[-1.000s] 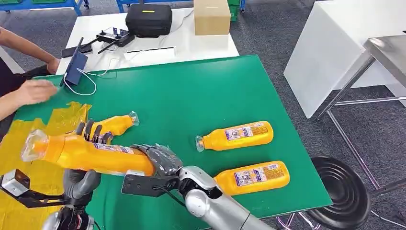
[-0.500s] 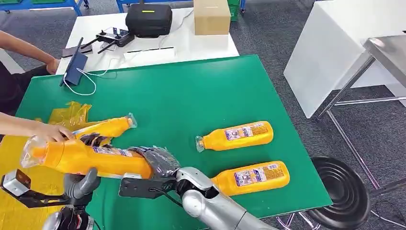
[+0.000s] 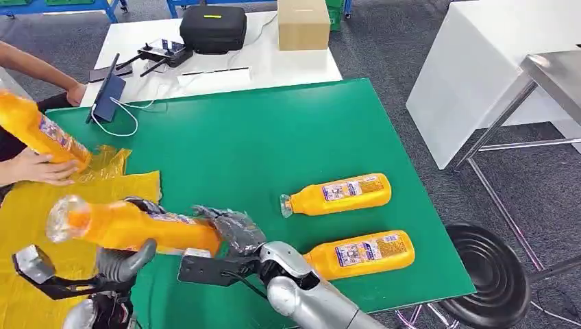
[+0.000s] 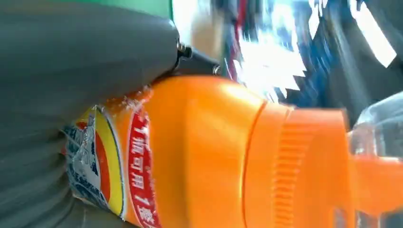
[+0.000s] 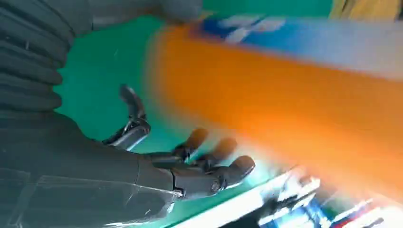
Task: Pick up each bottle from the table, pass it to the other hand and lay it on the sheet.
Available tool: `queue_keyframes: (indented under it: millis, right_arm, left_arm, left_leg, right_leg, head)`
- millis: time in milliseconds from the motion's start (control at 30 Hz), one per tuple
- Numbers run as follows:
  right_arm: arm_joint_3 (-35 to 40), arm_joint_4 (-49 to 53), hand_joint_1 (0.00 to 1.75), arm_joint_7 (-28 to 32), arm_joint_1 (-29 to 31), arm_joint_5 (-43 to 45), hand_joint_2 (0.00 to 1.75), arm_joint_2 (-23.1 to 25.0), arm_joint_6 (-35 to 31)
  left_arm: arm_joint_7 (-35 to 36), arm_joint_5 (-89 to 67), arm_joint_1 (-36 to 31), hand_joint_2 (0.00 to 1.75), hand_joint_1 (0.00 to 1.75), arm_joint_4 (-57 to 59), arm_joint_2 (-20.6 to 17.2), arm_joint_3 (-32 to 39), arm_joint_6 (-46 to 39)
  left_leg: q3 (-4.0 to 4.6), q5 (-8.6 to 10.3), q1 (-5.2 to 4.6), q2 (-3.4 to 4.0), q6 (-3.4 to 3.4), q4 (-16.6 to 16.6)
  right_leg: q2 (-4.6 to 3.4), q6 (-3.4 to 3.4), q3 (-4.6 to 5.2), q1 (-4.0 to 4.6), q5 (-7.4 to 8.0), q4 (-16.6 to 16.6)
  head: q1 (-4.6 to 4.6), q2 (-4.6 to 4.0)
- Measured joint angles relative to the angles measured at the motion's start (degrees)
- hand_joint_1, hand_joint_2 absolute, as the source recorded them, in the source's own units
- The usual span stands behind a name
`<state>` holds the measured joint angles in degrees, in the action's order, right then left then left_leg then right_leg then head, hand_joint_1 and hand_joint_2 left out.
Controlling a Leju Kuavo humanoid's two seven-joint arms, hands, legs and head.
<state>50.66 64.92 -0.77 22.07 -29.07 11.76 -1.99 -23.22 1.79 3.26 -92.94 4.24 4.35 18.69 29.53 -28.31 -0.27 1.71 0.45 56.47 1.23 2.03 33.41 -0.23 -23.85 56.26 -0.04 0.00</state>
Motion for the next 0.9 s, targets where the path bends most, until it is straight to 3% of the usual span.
queue_keyframes:
  millis: [33,200,500,533,700,900]
  right_arm:
    - [-0.70,1.44,0.00,-0.37,-0.63,-0.31,0.00,-0.64,-0.20]
    - [-4.08,11.63,0.00,-0.76,-5.29,-2.23,0.00,-4.78,-0.37]
    - [-8.83,28.61,0.00,0.11,-12.66,-2.45,0.00,-13.75,-1.20]
    - [-9.48,30.30,0.00,0.20,-13.45,-2.18,1.75,-14.92,-1.18]
    - [-10.90,35.77,0.00,0.74,-16.14,-2.16,1.75,-18.68,-1.14]
    - [-14.00,44.77,0.00,3.13,-25.17,-1.24,1.75,-28.91,0.35]
  left_arm:
    - [-2.12,-8.84,-0.07,1.75,1.75,-0.90,0.42,0.61,-7.62]
    - [-5.26,-38.26,0.04,1.75,1.75,-5.46,1.44,4.12,-34.12]
    - [-3.71,-56.30,4.19,1.75,1.75,-6.71,1.31,9.36,-52.00]
    - [-3.51,-56.40,4.66,1.75,1.75,-6.51,1.16,9.92,-52.47]
    - [-0.44,-62.21,5.63,1.75,1.75,-5.49,0.46,11.06,-53.09]
    - [3.28,-73.59,6.35,1.75,1.75,1.85,-1.88,11.15,-51.02]
  left_leg:
    - [-0.01,0.00,0.00,0.01,0.00,0.00]
    - [0.02,-0.02,0.00,-0.02,0.00,0.00]
    - [0.06,-0.04,-0.02,-0.03,0.02,0.00]
    - [0.06,-0.05,-0.02,0.00,0.02,0.00]
    - [0.02,-0.05,-0.02,-0.06,0.02,0.00]
    - [0.04,-0.11,-0.04,-0.10,0.08,0.00]
  right_leg:
    - [-0.01,0.00,0.00,0.01,0.00,0.00]
    - [0.01,0.00,0.00,0.00,-0.01,0.00]
    - [0.02,-0.01,0.02,-0.02,-0.02,-0.05]
    - [0.01,-0.01,0.02,-0.02,-0.01,-0.05]
    - [0.06,-0.01,-0.01,-0.02,-0.02,-0.08]
    - [0.07,0.00,0.00,-0.03,-0.03,-0.10]
  head:
    - [-0.04,0.00]
    - [-0.02,0.00]
    - [0.00,0.00]
    - [-0.02,0.00]
    - [-0.04,0.00]
    - [-0.02,0.00]
